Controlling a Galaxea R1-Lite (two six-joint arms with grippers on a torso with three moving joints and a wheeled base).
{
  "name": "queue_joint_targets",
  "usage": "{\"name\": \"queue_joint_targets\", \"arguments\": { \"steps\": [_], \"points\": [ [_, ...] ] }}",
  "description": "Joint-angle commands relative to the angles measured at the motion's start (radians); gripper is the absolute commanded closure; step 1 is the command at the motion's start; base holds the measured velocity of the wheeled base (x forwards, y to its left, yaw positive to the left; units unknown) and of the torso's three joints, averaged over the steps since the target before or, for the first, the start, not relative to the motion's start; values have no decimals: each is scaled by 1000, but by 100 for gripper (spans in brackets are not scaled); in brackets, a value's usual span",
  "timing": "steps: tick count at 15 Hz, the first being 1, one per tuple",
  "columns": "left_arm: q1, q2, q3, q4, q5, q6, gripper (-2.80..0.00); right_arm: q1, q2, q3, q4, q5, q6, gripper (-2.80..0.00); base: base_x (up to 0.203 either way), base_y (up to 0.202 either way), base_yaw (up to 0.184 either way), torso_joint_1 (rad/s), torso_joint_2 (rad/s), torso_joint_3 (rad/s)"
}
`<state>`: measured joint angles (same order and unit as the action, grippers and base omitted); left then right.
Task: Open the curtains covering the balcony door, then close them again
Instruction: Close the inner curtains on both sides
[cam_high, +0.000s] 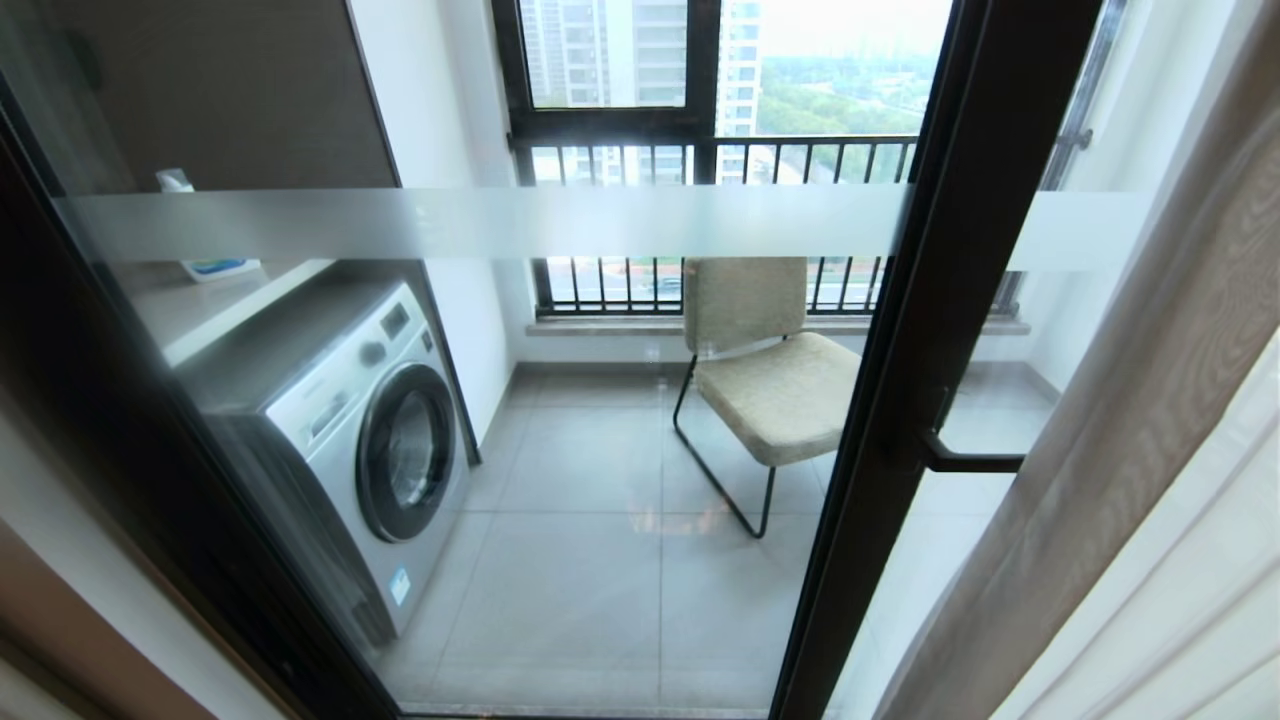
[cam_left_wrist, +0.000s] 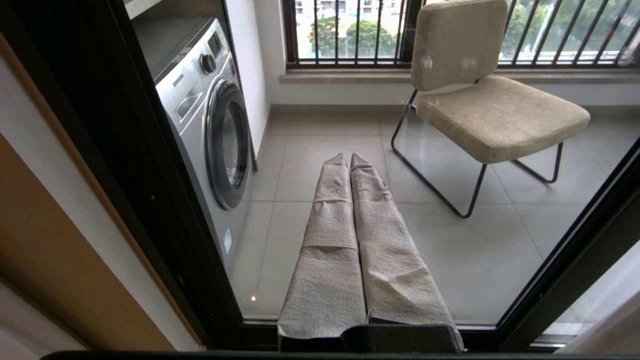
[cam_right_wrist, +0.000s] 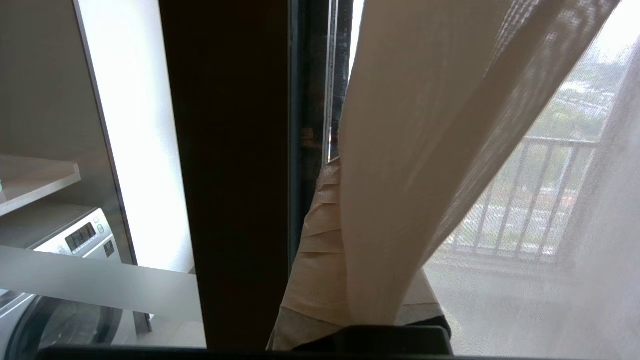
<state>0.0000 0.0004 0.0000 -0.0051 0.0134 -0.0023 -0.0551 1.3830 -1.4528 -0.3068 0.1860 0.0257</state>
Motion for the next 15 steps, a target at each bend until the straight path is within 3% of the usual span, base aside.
{"name": "queue_joint_targets", "arguments": {
  "steps": [1,15],
  "points": [
    [0,0,0,-1,0,-1,0,0,-1,0,-2,1,0,0,0,185,0,-2,-2,6],
    [0,0,0,0,0,0,0,1,-6,3,-2,1,0,0,0,192,1,3,2,2]
  ]
}}
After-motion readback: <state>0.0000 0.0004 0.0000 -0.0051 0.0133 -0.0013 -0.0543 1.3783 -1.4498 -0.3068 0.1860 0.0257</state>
